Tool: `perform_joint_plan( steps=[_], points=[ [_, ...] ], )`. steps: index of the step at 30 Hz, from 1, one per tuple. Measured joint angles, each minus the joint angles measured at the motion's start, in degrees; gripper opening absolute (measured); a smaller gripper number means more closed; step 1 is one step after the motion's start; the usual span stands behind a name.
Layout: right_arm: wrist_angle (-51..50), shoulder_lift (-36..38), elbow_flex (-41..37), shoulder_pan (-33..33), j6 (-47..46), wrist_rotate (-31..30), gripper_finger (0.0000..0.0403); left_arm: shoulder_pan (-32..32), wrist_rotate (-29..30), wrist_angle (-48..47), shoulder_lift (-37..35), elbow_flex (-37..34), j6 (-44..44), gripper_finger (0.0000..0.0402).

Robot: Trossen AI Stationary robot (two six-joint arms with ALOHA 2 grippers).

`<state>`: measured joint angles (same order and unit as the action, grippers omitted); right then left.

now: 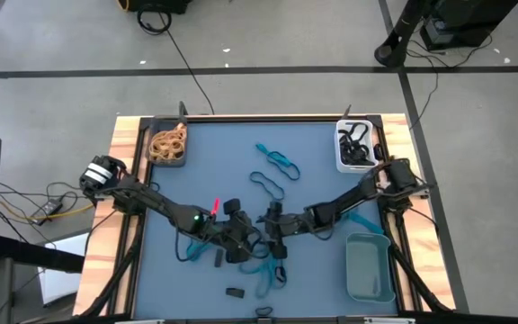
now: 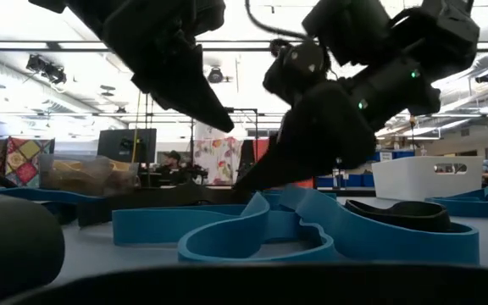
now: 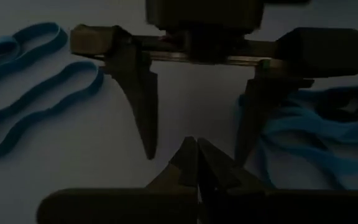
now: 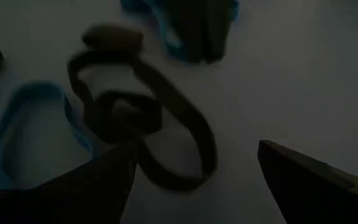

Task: Sort rubber bands into baskets
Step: Put the black rubber band into the white bin

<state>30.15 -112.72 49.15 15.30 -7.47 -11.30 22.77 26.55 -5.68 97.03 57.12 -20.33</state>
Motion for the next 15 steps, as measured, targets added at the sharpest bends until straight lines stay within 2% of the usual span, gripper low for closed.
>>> perform_joint_plan(
  steps=[5,8,11,15],
  points=[
    [-3.34,-2.99,2.73,-0.83,-0.04,3.35,0.0325,0.62,-0.02,-1.47,0.0,0.0,-0.29,0.0005],
    [-4.15,-3.41,3.56,-1.14,-0.87,3.85,0.0294,0.97,-0.02,-2.28,0.0,-0.02,-0.96,0.0005],
    [-4.89,-2.96,3.72,-1.3,-1.82,3.91,0.0237,1.33,0.0,-2.82,0.0,-0.02,-1.16,0.0005],
    [-6.3,-2.26,4.19,-1.44,-1.51,4.92,0.012,1.36,0.01,-3.17,0.0,-0.02,-1.36,0.0005]
  ],
)
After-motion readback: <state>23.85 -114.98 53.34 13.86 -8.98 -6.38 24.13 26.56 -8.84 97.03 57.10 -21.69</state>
